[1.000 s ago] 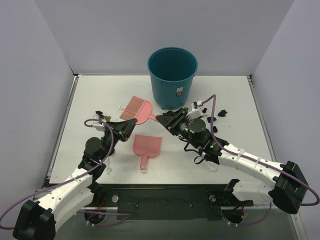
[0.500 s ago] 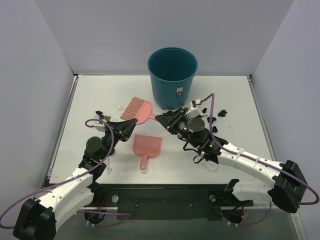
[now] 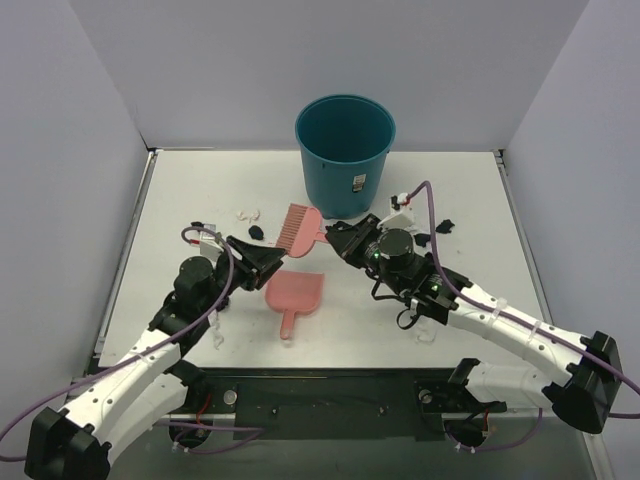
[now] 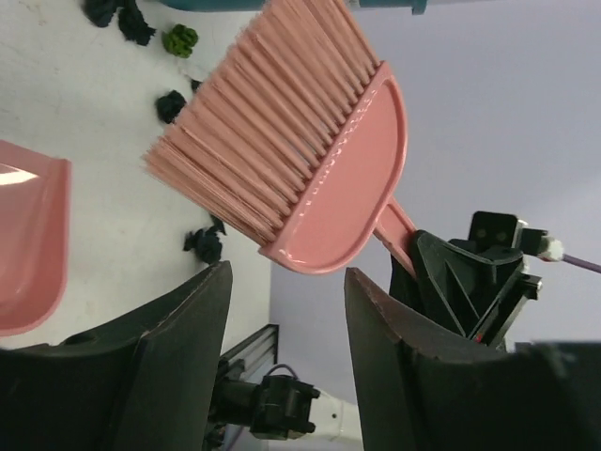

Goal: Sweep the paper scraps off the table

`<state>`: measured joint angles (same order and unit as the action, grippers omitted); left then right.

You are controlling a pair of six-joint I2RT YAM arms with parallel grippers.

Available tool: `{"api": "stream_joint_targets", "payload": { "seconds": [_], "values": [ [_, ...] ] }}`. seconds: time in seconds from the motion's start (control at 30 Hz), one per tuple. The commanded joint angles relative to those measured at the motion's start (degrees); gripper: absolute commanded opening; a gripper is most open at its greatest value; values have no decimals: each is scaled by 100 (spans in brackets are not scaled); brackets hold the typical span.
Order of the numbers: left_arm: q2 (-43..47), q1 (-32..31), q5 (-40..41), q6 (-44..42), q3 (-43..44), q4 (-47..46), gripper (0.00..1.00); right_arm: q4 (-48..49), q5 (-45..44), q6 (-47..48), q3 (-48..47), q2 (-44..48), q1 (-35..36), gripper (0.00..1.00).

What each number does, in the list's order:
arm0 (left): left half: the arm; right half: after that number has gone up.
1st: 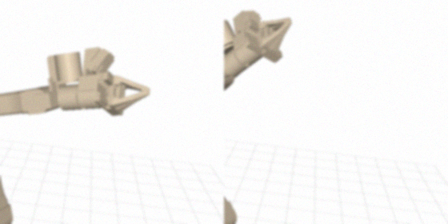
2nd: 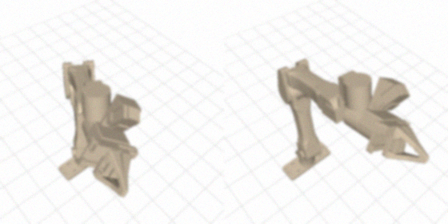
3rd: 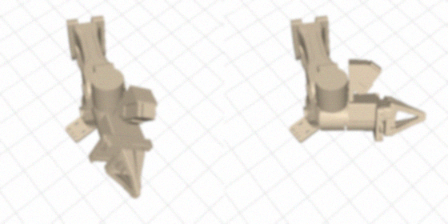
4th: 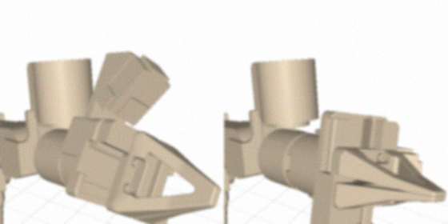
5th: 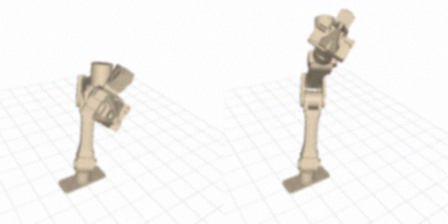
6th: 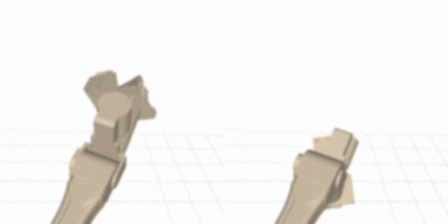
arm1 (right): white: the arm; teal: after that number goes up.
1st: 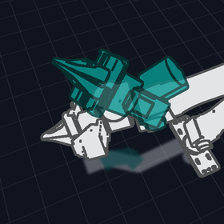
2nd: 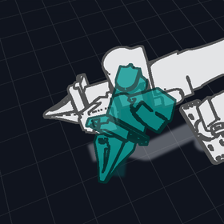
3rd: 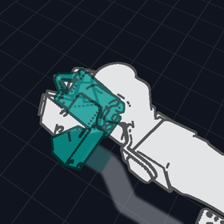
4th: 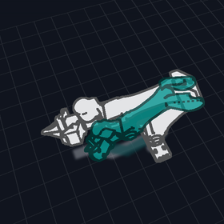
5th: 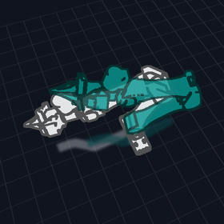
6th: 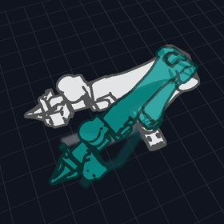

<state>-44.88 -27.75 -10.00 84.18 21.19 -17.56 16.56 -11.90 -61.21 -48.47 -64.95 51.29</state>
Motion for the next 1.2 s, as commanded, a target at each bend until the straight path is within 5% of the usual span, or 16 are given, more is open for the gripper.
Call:
{"api": "stream_joint_targets", "payload": {
  "seconds": [0.0, 0.2, 0.43, 0.73, 1.17],
  "values": [
    [331, -11, 94, -1771, 1104, 2778, 61, -1127, -480, 689, -435, 482, -180, 0],
    [112, -634, 1481, -3214, 2002, 5173, 60, -3207, -568, 1803, -1242, 659, -435, 0],
    [-661, -2689, 3467, -2882, 2319, 6518, 65, -4581, -340, 2596, -1850, 615, -848, 0],
    [-1891, -3535, 3952, -3004, 2355, 6125, 72, -5162, -515, 2974, -1947, 729, -945, 0],
    [-2481, -4283, 4972, -2838, 1661, 4736, 74, -5215, -664, 3098, -1763, 1054, -972, 0]
  ]
}}
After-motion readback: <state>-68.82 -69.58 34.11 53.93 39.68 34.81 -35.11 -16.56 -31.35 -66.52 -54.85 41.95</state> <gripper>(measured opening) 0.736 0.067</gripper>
